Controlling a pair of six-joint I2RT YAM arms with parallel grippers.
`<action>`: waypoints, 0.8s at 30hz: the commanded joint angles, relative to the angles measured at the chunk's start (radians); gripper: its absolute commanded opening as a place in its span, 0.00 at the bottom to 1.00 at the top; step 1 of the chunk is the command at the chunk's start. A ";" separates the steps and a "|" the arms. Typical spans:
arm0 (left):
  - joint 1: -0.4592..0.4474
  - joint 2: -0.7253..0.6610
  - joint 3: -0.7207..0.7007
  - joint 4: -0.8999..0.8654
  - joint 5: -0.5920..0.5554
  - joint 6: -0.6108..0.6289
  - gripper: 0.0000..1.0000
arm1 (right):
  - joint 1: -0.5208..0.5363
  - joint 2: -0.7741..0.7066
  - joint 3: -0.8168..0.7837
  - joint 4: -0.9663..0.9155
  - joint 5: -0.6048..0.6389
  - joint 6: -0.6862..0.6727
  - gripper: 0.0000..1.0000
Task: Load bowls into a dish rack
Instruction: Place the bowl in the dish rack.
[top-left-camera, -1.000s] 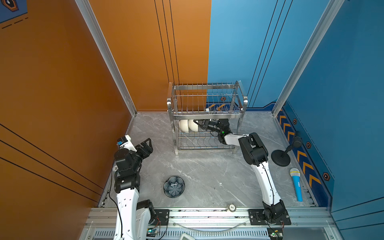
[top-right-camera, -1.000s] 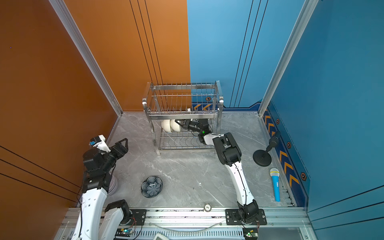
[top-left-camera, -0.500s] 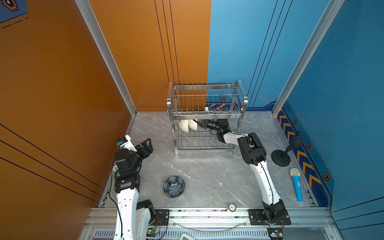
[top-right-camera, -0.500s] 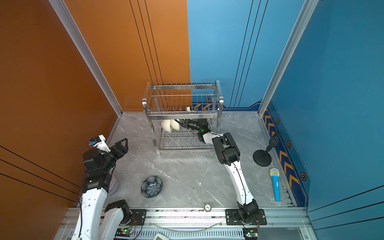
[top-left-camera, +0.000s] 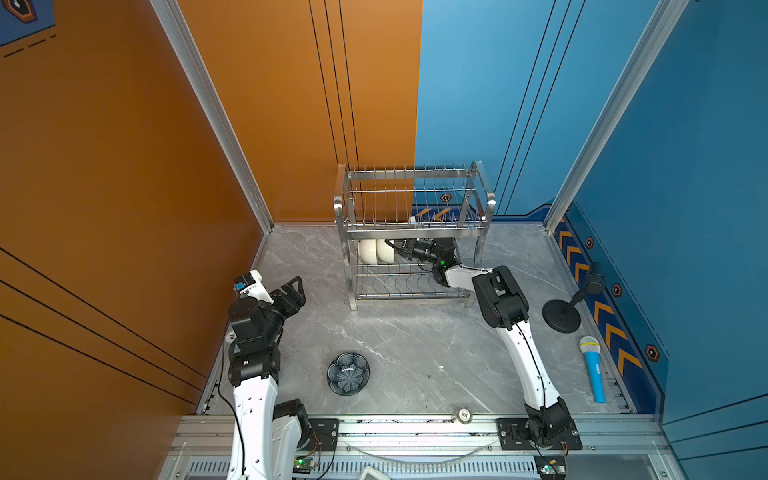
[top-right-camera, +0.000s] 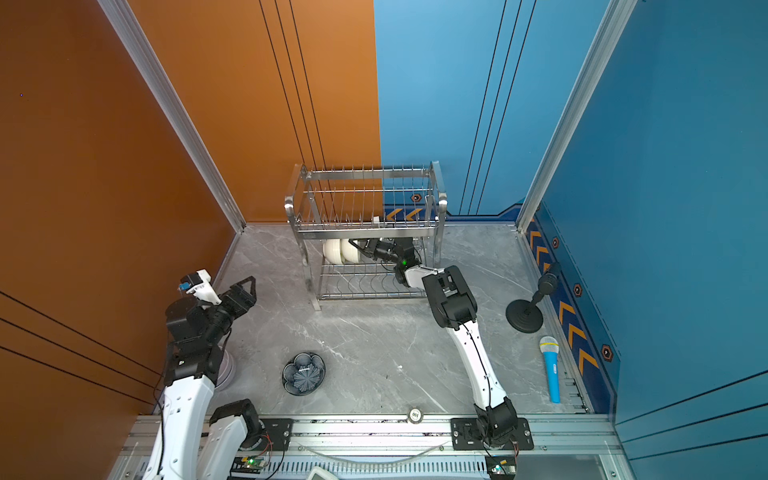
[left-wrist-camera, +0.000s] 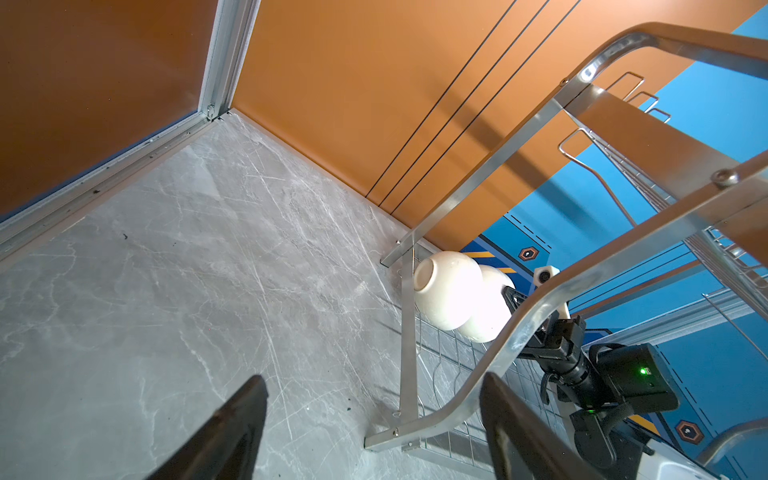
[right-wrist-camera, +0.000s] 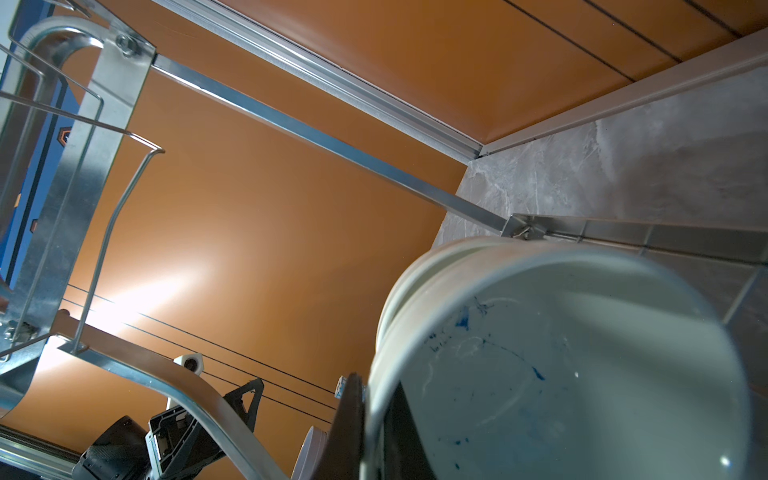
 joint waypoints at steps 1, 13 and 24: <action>0.007 -0.008 -0.006 -0.003 -0.011 0.018 0.81 | 0.003 -0.005 0.042 0.050 -0.023 0.018 0.03; 0.007 -0.009 -0.006 -0.002 -0.011 0.015 0.81 | -0.009 -0.024 -0.028 0.060 -0.018 0.016 0.04; 0.010 -0.010 -0.007 0.001 -0.010 0.012 0.81 | -0.021 -0.042 -0.066 0.039 -0.012 -0.002 0.06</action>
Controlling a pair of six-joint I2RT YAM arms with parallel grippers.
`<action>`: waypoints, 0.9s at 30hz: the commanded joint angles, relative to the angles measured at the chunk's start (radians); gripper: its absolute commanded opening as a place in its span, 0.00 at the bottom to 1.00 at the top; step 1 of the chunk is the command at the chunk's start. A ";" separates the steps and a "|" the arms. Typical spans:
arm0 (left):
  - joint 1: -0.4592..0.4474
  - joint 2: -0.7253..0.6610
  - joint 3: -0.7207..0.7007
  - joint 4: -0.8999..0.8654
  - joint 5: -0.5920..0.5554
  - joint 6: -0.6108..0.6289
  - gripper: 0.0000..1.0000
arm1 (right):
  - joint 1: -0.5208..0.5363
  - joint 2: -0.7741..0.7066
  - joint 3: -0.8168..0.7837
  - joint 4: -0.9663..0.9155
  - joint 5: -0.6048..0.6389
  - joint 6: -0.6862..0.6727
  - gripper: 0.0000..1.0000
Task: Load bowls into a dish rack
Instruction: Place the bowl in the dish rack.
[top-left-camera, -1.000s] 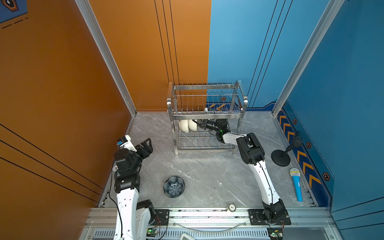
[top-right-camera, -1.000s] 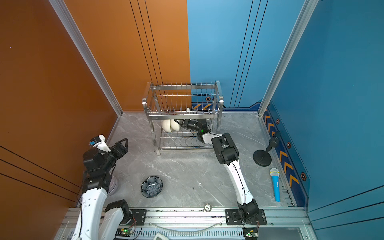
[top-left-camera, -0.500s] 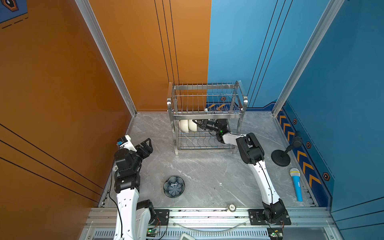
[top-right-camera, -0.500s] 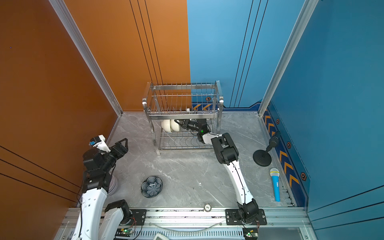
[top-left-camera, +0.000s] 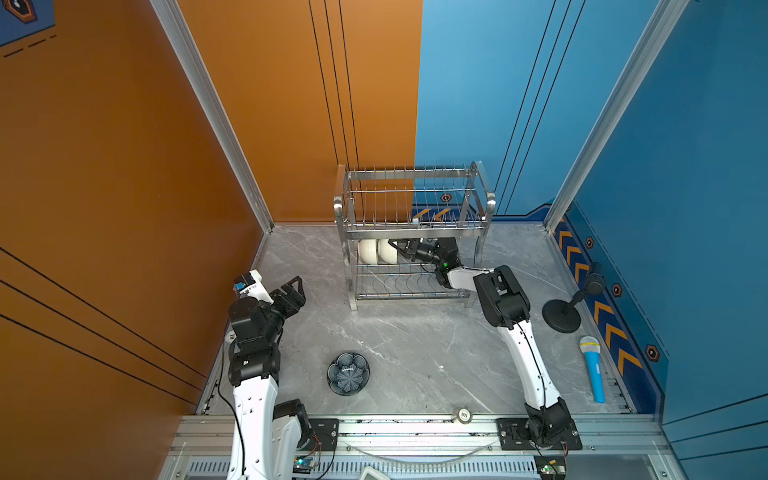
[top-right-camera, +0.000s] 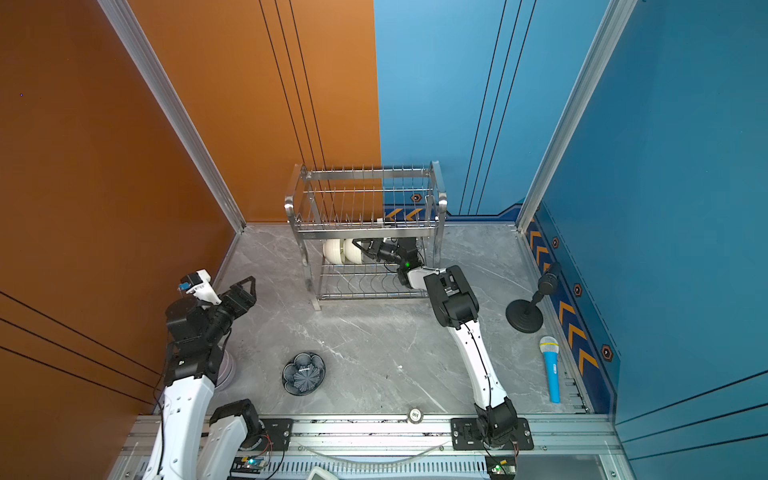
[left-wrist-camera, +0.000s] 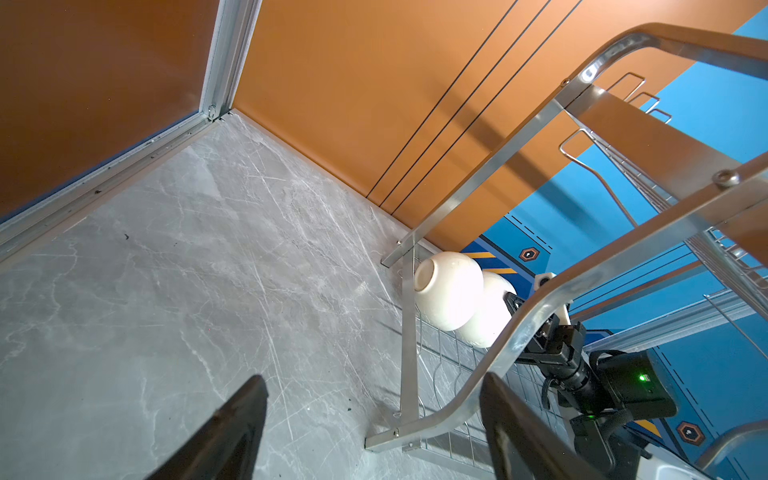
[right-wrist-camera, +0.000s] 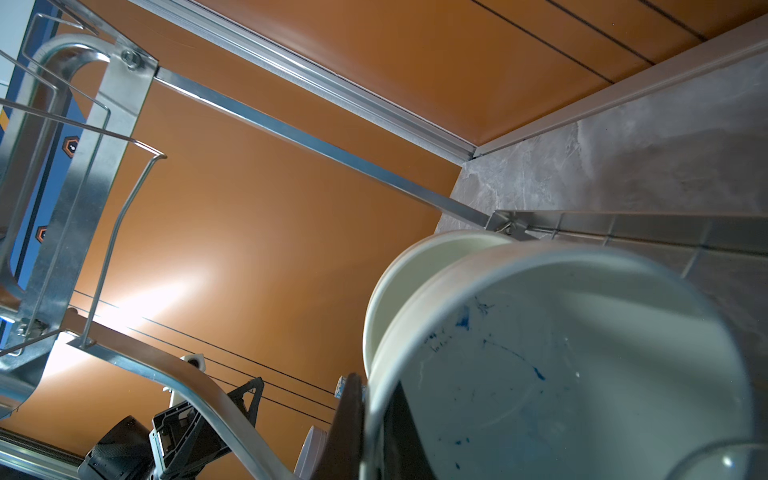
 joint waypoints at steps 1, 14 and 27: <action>0.009 -0.009 -0.005 0.001 -0.010 0.013 0.81 | -0.004 -0.042 -0.023 -0.010 -0.007 -0.025 0.06; 0.010 -0.017 -0.006 0.000 -0.010 0.011 0.81 | -0.006 -0.066 -0.039 -0.102 0.008 -0.085 0.09; 0.012 -0.021 -0.008 -0.002 -0.010 0.009 0.81 | -0.009 -0.103 -0.067 -0.198 0.037 -0.157 0.18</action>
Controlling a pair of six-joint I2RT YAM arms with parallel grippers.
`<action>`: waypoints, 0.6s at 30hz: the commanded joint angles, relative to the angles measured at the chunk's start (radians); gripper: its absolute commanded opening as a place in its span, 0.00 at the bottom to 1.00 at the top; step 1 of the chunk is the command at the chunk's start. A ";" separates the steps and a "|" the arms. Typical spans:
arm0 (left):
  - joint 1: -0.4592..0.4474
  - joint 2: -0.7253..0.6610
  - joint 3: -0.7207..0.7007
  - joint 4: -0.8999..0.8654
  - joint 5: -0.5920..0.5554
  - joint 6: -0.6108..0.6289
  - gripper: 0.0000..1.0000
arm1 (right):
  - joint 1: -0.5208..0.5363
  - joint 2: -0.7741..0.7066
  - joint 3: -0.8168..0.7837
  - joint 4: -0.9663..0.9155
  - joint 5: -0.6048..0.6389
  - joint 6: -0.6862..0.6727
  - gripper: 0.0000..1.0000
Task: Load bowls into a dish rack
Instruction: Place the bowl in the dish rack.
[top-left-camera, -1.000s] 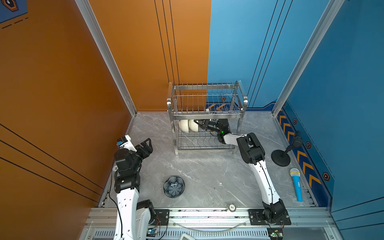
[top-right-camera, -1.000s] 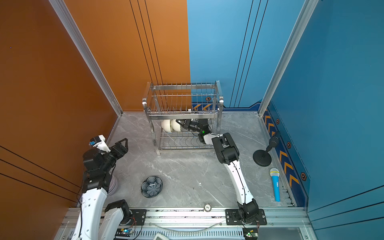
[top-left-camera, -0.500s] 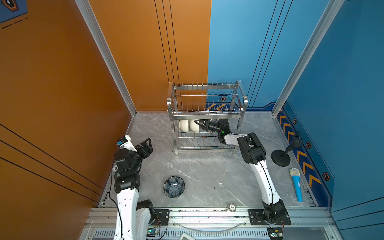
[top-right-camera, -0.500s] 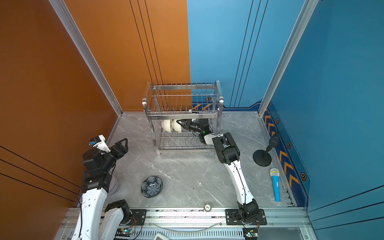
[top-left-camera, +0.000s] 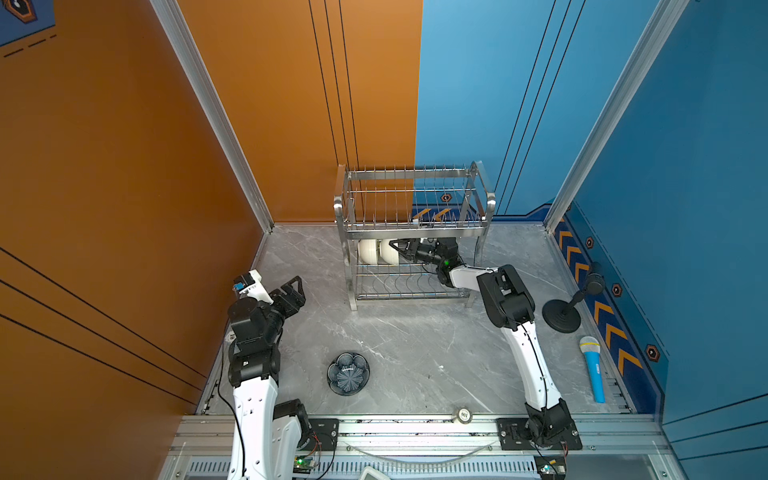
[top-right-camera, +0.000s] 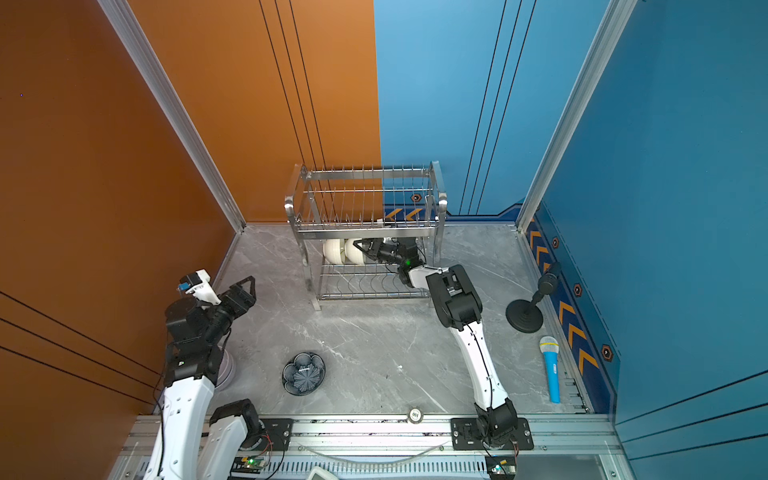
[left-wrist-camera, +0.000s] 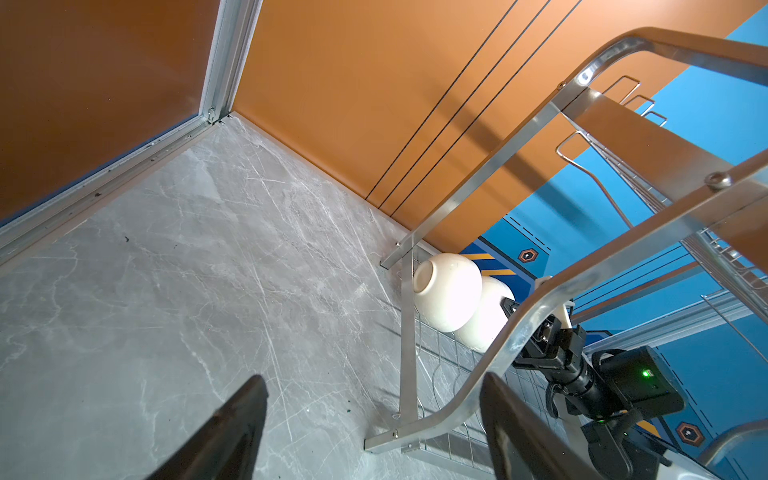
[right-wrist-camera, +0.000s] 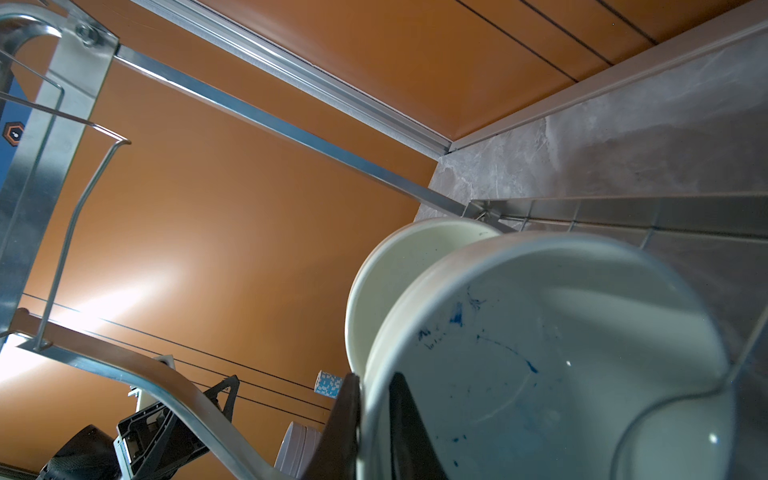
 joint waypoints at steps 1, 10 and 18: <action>0.010 -0.014 -0.008 -0.002 -0.009 0.009 0.81 | -0.007 -0.043 -0.022 -0.056 0.024 -0.036 0.19; 0.010 -0.020 -0.009 -0.003 -0.010 0.009 0.81 | -0.014 -0.077 -0.057 -0.082 0.043 -0.059 0.34; 0.011 -0.023 -0.010 -0.002 -0.008 0.006 0.81 | -0.023 -0.119 -0.103 -0.105 0.062 -0.090 0.41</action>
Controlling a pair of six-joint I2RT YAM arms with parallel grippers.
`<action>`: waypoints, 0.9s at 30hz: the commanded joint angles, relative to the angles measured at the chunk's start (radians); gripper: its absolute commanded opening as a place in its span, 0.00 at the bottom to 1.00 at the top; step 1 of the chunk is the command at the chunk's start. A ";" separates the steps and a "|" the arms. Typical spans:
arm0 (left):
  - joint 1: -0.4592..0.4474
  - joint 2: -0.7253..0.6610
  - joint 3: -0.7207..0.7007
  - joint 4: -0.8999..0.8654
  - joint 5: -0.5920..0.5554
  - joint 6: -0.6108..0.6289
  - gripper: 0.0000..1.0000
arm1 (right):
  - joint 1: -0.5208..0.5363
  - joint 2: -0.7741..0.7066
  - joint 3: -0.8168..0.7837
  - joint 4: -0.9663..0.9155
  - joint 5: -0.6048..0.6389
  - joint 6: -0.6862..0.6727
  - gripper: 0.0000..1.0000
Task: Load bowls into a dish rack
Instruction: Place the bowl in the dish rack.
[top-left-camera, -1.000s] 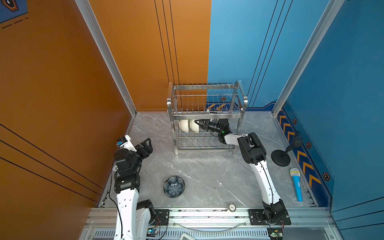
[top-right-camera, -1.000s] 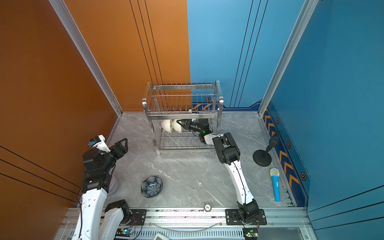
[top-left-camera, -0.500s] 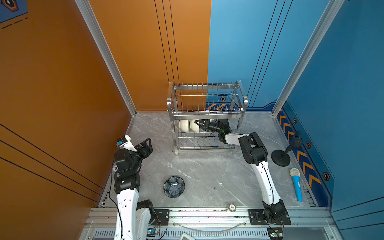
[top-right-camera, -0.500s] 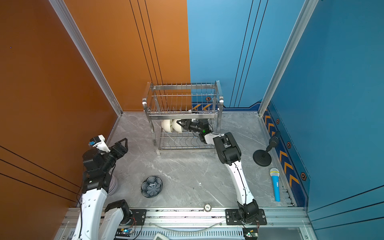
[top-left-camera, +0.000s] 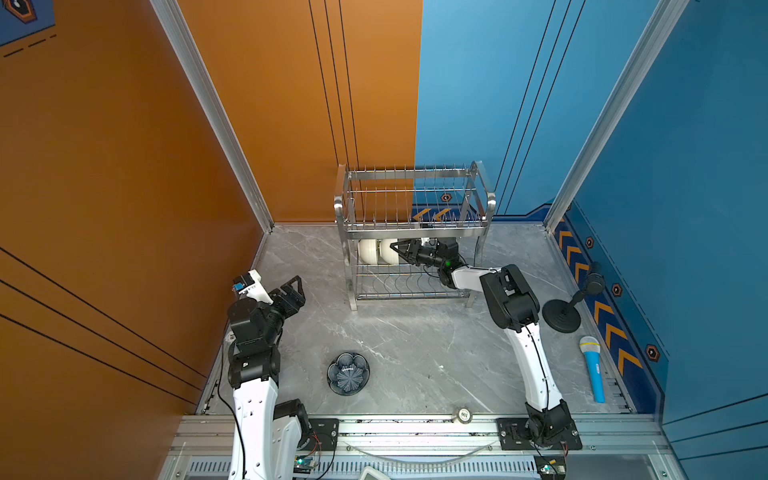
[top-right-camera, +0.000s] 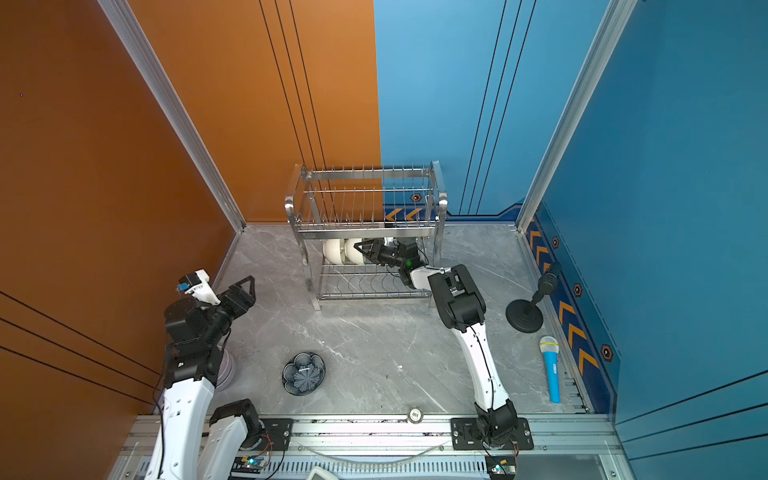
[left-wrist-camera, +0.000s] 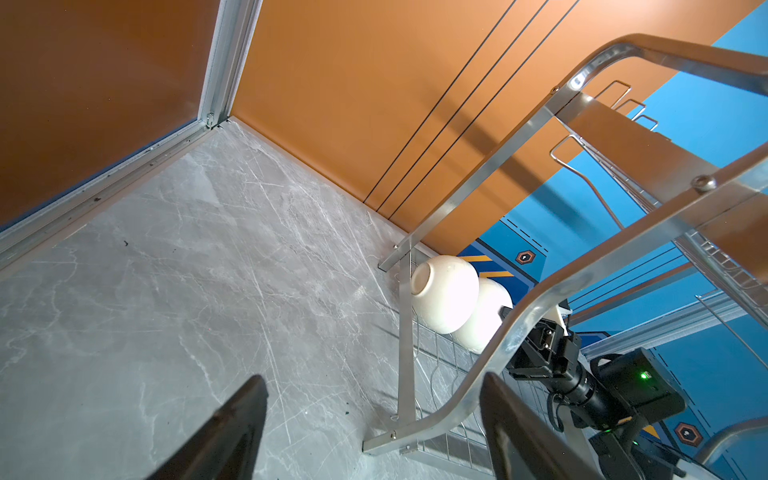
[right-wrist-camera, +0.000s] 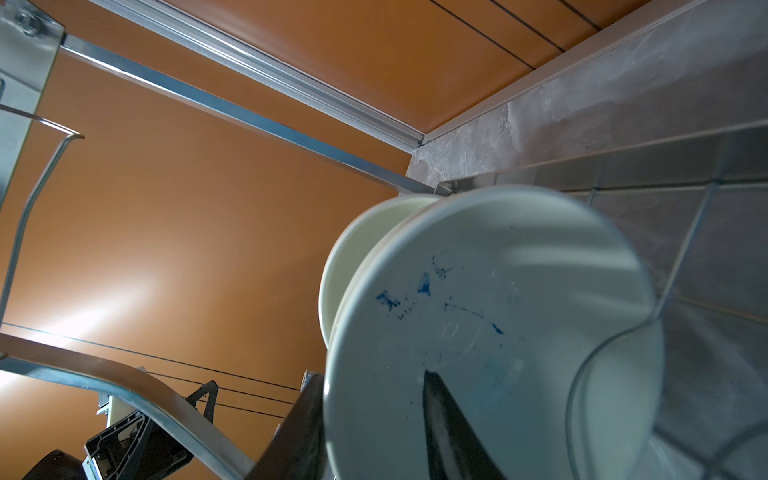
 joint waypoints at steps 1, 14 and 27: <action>0.011 -0.012 -0.010 -0.002 -0.007 0.007 0.81 | -0.021 -0.058 -0.027 -0.020 0.020 -0.037 0.42; 0.011 -0.010 -0.009 0.004 -0.007 0.005 0.81 | -0.031 -0.122 -0.091 -0.046 0.030 -0.074 0.43; 0.013 -0.012 -0.012 0.007 -0.001 -0.001 0.81 | -0.033 -0.206 -0.152 -0.157 0.089 -0.182 0.45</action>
